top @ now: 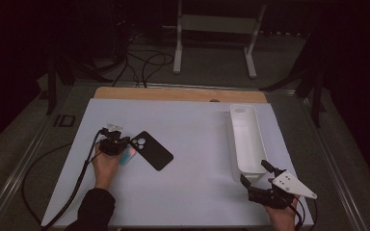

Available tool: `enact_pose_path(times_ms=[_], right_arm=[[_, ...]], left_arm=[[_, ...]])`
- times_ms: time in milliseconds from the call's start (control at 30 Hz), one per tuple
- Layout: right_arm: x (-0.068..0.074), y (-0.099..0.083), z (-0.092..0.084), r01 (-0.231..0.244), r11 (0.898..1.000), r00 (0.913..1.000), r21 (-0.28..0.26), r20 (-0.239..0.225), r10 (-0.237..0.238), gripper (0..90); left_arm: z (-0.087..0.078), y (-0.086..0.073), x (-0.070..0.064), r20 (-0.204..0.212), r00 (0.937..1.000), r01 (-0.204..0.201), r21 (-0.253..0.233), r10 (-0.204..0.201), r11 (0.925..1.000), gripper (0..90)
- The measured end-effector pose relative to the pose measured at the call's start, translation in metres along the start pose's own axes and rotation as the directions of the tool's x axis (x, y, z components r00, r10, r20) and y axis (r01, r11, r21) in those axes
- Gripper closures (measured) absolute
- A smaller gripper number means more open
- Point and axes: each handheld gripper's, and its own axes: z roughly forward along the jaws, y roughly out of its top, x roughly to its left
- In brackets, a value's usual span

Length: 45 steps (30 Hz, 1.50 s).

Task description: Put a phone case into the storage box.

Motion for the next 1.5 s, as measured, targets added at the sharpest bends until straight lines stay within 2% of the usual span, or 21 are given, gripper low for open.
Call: enact_pose_path(times_ms=[300,567,700,800,900,1000,1100,1267,1333,1500], right_arm=[[-0.001,0.000,-0.002,-0.002,1.000,1.0000,-0.004,0.008,0.002,10.3],[0.000,0.001,-0.001,0.003,1.000,1.0000,-0.003,0.006,-0.003,10.4],[0.000,0.002,0.000,0.008,1.000,1.0000,-0.005,0.005,-0.008,10.4],[-0.001,0.003,0.000,0.009,1.000,0.9999,-0.008,0.006,-0.009,10.4],[-0.001,0.003,0.001,0.011,1.000,0.9999,-0.008,0.008,-0.011,10.4],[-0.002,0.005,0.000,0.013,1.000,0.9999,-0.013,0.010,-0.012,10.4],[-0.004,0.006,0.000,0.014,1.000,0.9998,-0.019,0.011,-0.014,10.4],[-0.010,0.011,0.003,0.010,1.000,0.9999,-0.008,-0.003,-0.010,10.3],[-0.011,0.014,0.005,0.009,1.000,0.9999,0.004,-0.011,-0.009,10.3],[-0.013,0.020,0.011,0.016,1.000,0.9994,0.011,-0.031,-0.015,10.3]], left_arm=[[-0.007,-0.003,-0.003,-0.013,0.9998,-0.012,0.050,0.013,0.9987,90.0],[-0.027,-0.019,-0.019,-0.015,0.9978,-0.063,0.098,0.064,0.9932,90.0],[-0.033,-0.025,-0.028,0.019,0.9963,-0.085,0.105,0.084,0.9908,90.0],[-0.039,-0.032,-0.033,0.045,0.9963,-0.078,0.100,0.074,0.9919,90.0],[-0.047,-0.040,-0.036,0.044,0.9964,-0.077,0.103,0.073,0.9917,90.0],[-0.057,-0.049,-0.035,0.030,0.9967,-0.078,0.106,0.076,0.9912,89.9],[-0.070,-0.061,-0.026,-0.003,0.9981,-0.060,0.100,0.061,0.9932,89.9],[-0.084,-0.075,-0.009,-0.073,0.9973,0.015,0.075,-0.010,0.9970,89.6],[-0.086,-0.078,-0.005,-0.066,0.9975,0.030,0.064,-0.026,0.9975,89.6],[-0.085,-0.078,-0.007,-0.055,0.9985,0.009,0.049,-0.006,0.9988,87.1]])
